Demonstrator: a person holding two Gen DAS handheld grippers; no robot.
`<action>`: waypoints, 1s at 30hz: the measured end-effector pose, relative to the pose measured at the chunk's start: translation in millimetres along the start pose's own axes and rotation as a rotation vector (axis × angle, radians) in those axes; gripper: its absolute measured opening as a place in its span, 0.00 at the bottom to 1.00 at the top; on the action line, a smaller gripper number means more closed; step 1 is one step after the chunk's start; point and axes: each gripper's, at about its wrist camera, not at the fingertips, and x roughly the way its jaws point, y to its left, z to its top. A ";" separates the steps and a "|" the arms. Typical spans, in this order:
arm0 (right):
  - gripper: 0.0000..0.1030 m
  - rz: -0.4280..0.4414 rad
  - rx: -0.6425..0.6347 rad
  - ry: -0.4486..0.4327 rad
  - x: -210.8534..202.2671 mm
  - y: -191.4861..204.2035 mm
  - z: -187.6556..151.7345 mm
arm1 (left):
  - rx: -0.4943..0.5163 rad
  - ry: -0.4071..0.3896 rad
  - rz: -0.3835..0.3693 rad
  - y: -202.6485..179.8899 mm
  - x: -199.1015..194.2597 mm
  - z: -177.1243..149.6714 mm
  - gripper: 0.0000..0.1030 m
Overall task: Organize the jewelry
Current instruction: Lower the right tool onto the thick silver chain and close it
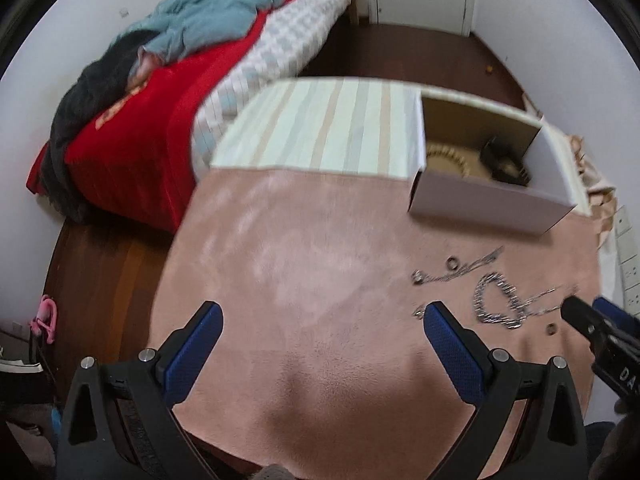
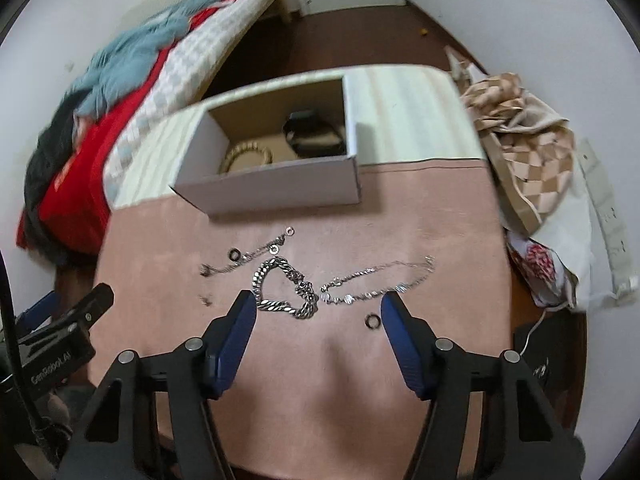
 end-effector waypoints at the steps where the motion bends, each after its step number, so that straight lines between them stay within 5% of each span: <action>1: 0.63 -0.005 -0.019 0.009 9.8 1.8 1.9 | 0.000 0.010 -0.001 -0.1 6.7 -2.2 1.00; 8: 0.62 -0.050 -0.152 0.078 62.2 17.1 12.4 | -0.015 0.076 0.006 2.4 43.7 -9.5 1.00; 13: 0.37 -0.077 -0.255 0.081 76.0 33.5 4.6 | -0.004 0.080 0.001 -0.7 48.4 -17.0 1.00; 15: 0.09 -0.095 -0.304 0.064 77.2 41.5 0.5 | 0.003 0.073 0.002 -2.8 47.1 -22.6 1.00; 30: 0.08 0.070 -0.063 -0.043 20.7 12.4 -11.9 | 0.081 0.024 -0.133 -37.5 48.4 -24.2 0.98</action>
